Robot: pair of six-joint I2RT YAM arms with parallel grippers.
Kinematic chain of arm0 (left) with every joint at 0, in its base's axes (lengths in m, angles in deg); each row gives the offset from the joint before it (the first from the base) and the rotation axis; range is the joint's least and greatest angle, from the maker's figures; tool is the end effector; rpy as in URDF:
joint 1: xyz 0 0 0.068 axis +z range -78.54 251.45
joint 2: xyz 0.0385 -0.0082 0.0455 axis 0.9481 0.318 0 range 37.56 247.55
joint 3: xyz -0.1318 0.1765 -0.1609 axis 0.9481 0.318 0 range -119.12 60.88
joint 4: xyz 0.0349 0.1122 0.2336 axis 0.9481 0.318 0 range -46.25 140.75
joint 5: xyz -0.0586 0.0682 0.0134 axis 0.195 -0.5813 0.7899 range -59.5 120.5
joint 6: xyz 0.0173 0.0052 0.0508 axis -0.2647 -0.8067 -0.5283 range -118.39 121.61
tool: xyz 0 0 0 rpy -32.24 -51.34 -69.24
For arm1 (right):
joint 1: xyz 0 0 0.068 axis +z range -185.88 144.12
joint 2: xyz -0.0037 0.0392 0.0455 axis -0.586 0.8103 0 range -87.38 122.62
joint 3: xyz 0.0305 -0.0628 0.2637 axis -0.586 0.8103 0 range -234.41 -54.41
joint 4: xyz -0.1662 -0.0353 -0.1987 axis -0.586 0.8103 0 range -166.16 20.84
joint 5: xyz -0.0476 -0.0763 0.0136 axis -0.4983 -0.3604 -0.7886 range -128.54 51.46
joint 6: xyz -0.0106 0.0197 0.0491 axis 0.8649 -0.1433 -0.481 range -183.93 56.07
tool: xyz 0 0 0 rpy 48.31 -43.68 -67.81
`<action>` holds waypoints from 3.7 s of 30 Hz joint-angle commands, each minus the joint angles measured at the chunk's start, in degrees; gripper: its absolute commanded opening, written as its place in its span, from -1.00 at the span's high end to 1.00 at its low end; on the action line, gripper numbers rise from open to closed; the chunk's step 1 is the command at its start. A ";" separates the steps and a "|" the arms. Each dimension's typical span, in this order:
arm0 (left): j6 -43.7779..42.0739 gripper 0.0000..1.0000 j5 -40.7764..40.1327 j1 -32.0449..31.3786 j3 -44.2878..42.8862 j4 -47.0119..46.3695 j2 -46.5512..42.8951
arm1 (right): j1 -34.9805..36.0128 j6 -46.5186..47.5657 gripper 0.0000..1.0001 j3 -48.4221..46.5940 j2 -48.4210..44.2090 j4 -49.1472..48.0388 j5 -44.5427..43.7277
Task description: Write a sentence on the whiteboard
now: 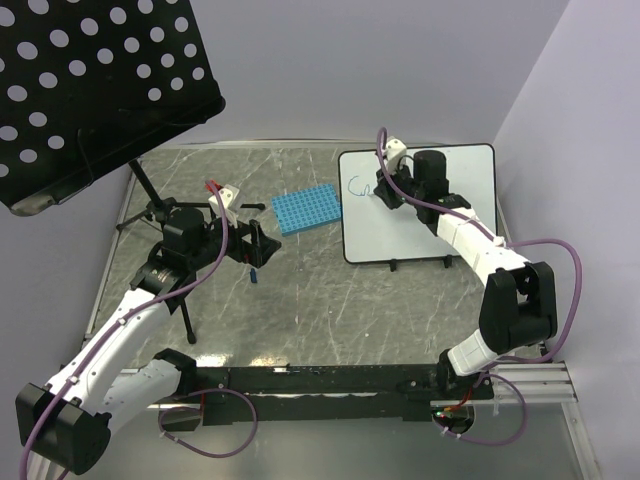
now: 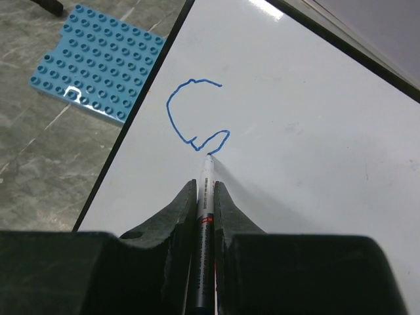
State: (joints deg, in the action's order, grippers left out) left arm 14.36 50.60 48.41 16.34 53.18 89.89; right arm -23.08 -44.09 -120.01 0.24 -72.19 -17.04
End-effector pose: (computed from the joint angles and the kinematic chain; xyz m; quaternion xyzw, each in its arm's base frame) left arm 0.1905 -0.0944 0.3168 0.1743 0.7802 -0.3132 0.5126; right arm 0.3432 0.0913 0.2940 -0.3289 0.7718 0.1258 0.5295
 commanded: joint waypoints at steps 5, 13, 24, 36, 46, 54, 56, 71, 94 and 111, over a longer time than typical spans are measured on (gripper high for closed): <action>-0.27 -0.93 0.91 0.20 -0.29 -0.91 -0.66 | -0.58 -0.41 1.00 -3.57 0.80 0.60 2.76; -0.27 -0.93 1.00 0.20 -0.20 -0.99 -0.57 | -0.49 -3.57 1.00 -2.78 0.19 -2.91 -1.01; -0.27 -0.94 1.00 0.20 -0.29 -0.99 -0.75 | -1.46 -4.89 1.00 -0.84 -3.24 -5.64 -1.63; -0.36 -0.94 1.09 0.20 -0.29 -0.99 -0.66 | -2.78 -5.51 1.00 -1.28 -2.19 -5.20 -2.07; -0.27 -0.93 1.00 0.20 -0.20 -0.91 -0.74 | -2.86 -4.37 1.00 -2.51 -0.51 -2.30 0.39; -0.36 -0.94 0.82 0.28 -0.20 -0.82 -1.10 | -3.13 -2.61 1.00 -3.04 0.01 0.07 2.05; -0.36 -0.93 0.82 0.20 -0.29 -0.82 -1.18 | -3.30 -2.26 1.00 -3.13 -0.07 0.69 2.32; -0.19 -0.94 1.00 0.20 -0.20 -0.99 -1.18 | -6.56 -2.87 1.00 -2.77 -1.13 1.48 3.38; -0.27 -0.94 1.08 0.20 -0.29 -1.08 -0.92 | -5.77 -6.48 1.00 -1.98 -0.87 -5.20 0.03; -0.27 -0.94 1.08 0.20 -0.20 -0.99 -1.54 | -6.20 -2.61 1.00 -5.15 0.19 4.12 4.96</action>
State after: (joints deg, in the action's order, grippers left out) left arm 14.36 50.71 48.41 16.34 53.18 89.80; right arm -29.05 -47.98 -122.11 0.17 -69.37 -13.32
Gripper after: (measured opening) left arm 0.969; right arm 0.180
